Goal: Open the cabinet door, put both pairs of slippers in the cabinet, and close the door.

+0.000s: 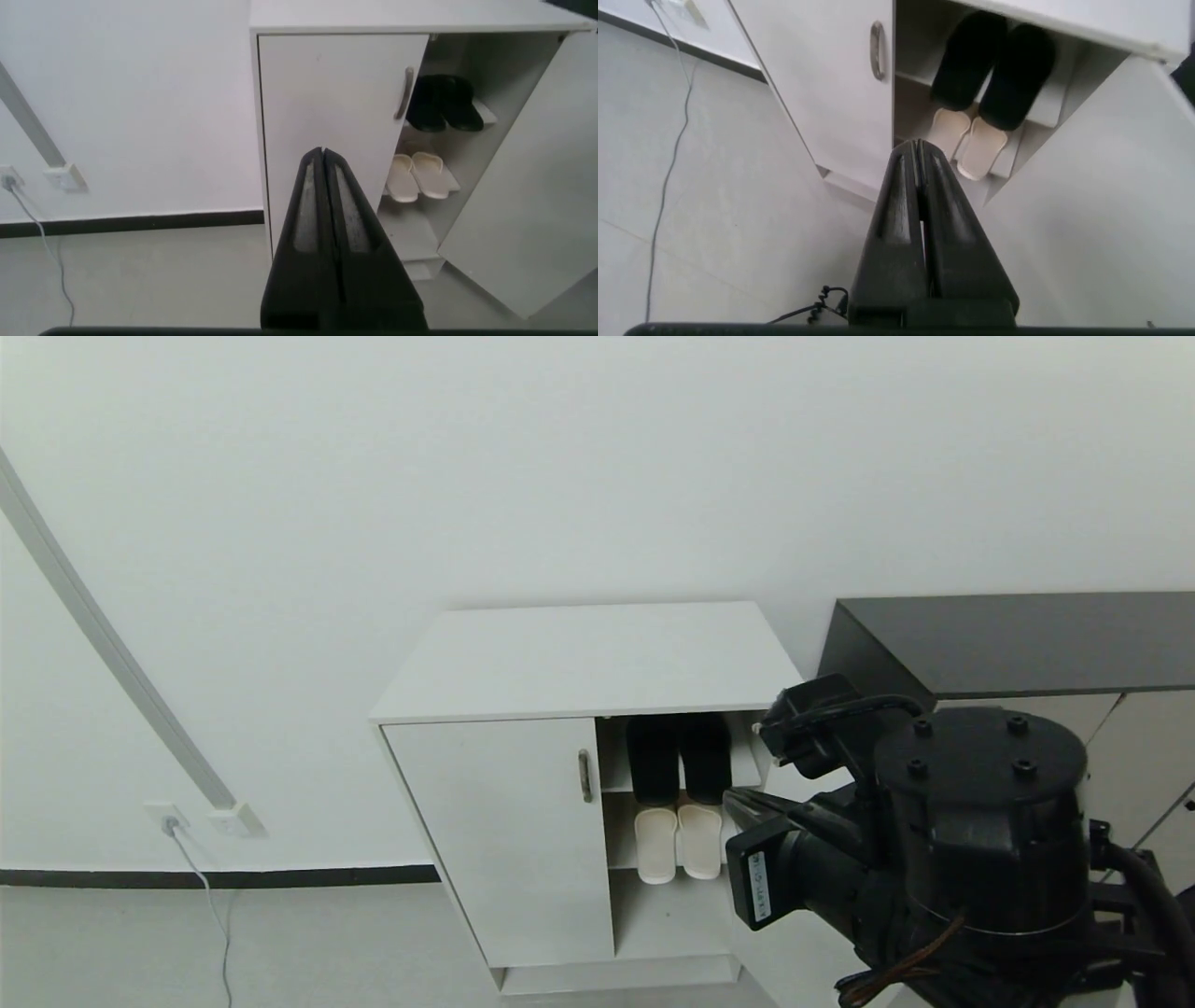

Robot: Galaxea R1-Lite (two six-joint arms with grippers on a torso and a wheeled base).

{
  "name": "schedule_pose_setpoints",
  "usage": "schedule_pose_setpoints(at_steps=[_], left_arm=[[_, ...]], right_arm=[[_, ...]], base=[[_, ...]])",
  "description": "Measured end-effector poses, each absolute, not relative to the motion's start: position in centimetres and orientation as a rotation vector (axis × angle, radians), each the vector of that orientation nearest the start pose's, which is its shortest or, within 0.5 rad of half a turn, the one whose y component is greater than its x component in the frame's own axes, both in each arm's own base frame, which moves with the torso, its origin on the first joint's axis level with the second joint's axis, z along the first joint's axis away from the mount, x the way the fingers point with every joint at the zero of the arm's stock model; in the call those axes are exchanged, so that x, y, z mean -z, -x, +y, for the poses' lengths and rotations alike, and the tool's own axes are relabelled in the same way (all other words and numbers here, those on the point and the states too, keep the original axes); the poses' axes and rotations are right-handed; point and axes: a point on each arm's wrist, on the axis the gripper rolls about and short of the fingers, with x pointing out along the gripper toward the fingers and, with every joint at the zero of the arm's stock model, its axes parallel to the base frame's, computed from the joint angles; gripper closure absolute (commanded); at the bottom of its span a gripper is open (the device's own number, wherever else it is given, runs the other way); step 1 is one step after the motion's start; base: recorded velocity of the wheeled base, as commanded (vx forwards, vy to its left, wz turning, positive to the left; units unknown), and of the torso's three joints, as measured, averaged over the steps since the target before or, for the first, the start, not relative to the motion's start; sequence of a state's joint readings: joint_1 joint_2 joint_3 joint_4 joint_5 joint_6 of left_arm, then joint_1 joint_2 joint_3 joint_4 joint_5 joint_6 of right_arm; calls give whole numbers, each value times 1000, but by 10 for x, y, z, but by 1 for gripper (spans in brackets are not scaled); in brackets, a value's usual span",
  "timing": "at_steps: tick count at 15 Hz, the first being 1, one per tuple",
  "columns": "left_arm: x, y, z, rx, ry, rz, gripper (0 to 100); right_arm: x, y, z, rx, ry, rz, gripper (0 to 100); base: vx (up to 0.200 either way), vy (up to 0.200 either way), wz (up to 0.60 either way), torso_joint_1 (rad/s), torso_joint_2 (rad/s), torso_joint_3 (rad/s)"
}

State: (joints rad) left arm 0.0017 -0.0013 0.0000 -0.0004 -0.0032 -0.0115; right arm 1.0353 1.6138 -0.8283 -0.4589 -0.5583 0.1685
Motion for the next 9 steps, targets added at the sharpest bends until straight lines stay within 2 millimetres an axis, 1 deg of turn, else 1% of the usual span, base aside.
schedule_pose_setpoints(at_steps=[6,9], left_arm=[[-75,23,0,2,11,-1,100],[-75,23,0,1,11,-1,100]], right_arm=[[-197,-156,237,-445,72,271,100],[-194,-157,235,-443,102,273,100]], base=[[0,0,0,184,-399,-219],[0,0,0,14,-35,-20]])
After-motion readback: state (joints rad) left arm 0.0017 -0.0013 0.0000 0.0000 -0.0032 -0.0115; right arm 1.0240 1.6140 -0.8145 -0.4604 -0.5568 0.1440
